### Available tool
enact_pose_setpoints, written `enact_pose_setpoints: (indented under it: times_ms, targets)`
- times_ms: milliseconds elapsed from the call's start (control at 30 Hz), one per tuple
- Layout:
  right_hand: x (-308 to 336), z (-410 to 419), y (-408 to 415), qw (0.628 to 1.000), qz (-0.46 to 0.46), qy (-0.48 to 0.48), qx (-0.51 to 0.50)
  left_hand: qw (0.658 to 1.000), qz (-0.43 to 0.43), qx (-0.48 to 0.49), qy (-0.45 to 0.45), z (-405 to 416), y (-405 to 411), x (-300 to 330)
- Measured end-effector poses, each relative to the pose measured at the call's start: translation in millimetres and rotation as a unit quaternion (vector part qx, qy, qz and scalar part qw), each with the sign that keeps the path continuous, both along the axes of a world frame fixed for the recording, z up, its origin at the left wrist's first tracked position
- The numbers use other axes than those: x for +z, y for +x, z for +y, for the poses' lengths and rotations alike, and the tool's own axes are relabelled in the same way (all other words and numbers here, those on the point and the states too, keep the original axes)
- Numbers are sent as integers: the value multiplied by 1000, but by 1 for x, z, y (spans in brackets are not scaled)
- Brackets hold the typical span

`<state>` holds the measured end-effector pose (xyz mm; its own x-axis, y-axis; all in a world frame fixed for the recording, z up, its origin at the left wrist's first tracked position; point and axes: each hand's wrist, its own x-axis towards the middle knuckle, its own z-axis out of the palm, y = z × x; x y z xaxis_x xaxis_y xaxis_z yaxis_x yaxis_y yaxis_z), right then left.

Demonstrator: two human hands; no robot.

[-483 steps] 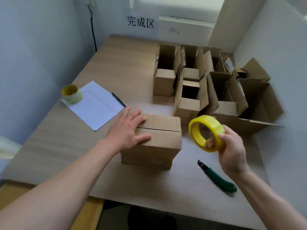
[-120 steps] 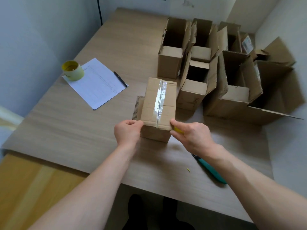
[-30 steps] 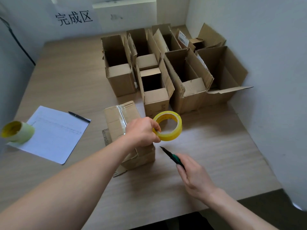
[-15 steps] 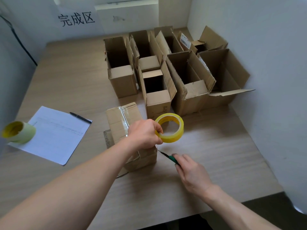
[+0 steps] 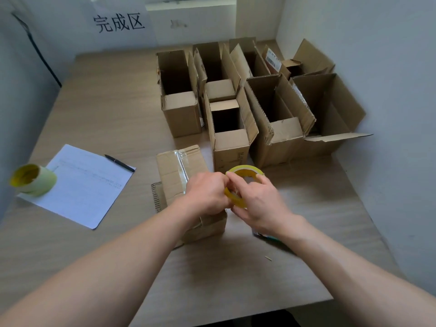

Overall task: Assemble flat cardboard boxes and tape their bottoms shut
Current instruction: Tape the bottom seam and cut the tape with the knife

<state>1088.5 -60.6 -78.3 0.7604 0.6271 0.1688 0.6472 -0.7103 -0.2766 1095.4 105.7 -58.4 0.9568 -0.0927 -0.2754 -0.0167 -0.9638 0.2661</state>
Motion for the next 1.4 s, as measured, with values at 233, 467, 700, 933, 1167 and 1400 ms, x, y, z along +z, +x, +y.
enact_pose_setpoints:
  times_ms: [233,467,700,933,1167,1400]
  targets:
    - [-6,4,16,993,113,12,-4,997,-56,-13,-57,14,-18,-12]
    - [6,15,27,976,219,-13,3,987,-121,-51,-91,22,-45,-8]
    - [10,28,30,966,235,-103,20,988,-152,-27,-29,17,-50,-19]
    - [4,32,32,996,-2,-70,-57,988,-153,30,24,0,-51,-19]
    - [-5,24,24,934,188,153,-261,975,-153,162,-21,-15,-42,-22]
    - [-16,62,-5,764,310,383,-418,858,-384,295,-171,22,-81,-9]
